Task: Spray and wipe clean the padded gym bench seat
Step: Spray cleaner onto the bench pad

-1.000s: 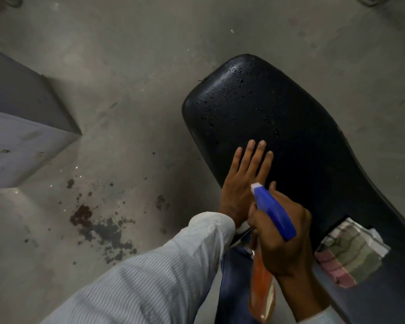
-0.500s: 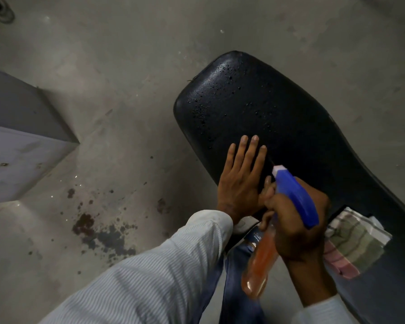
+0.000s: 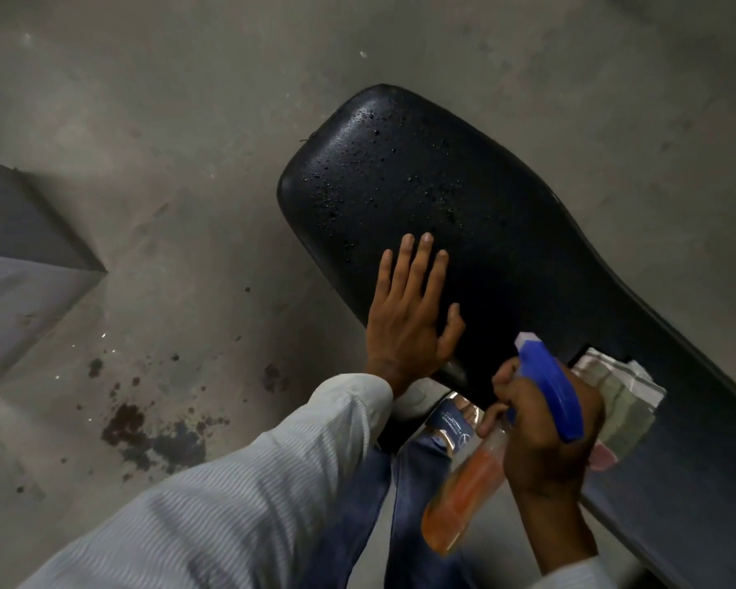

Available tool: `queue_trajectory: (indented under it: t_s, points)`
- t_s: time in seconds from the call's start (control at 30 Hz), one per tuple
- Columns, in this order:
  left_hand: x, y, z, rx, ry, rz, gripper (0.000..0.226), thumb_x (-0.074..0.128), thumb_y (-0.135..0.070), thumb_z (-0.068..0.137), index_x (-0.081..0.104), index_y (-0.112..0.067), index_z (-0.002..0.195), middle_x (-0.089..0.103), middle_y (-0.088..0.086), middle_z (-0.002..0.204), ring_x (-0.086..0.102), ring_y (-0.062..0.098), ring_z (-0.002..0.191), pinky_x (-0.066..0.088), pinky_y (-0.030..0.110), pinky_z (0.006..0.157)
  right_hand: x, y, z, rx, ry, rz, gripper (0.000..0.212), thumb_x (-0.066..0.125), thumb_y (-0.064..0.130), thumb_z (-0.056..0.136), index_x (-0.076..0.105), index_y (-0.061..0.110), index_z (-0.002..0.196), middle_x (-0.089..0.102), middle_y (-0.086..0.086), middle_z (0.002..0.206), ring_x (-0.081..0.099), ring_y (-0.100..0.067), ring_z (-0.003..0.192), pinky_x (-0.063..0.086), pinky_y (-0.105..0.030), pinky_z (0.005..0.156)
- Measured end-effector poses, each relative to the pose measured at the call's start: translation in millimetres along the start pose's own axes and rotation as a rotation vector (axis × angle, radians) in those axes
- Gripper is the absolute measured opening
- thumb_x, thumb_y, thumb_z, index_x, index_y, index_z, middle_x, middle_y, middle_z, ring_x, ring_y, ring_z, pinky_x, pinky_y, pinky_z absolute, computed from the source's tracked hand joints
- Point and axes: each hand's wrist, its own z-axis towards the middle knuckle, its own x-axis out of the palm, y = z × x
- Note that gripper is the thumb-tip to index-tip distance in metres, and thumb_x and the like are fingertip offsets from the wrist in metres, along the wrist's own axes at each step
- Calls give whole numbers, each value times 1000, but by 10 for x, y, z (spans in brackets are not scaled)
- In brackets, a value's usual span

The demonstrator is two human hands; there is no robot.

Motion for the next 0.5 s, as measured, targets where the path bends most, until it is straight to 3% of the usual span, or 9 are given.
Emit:
queue_trajectory:
  t_s: [0.1,0.27,0.5]
  points:
    - [-23,11,-6,13,-14,-25,68,59,-40,101,46,-6,159,30,19,173,20,37,164,17,58,133,-15,-29,-65,17,-8,-3,23,57,34,82,57,15,68,52,-12,60,51,-40,52,48,-58,51]
    - [-151,208,-194,-81,-95,-18,68,58,-35,105,41,0,160,30,22,172,21,37,163,15,57,134,30,-124,-261,58,86,-7,29,53,41,84,55,19,66,53,-6,58,51,-18,49,48,-30,53]
    - [-195,269,-289,-75,-62,13,67,48,-34,108,34,2,163,26,21,174,18,36,164,13,56,134,60,-210,-344,79,123,-105,32,53,42,83,55,14,68,50,-6,60,50,-20,54,47,-35,56]
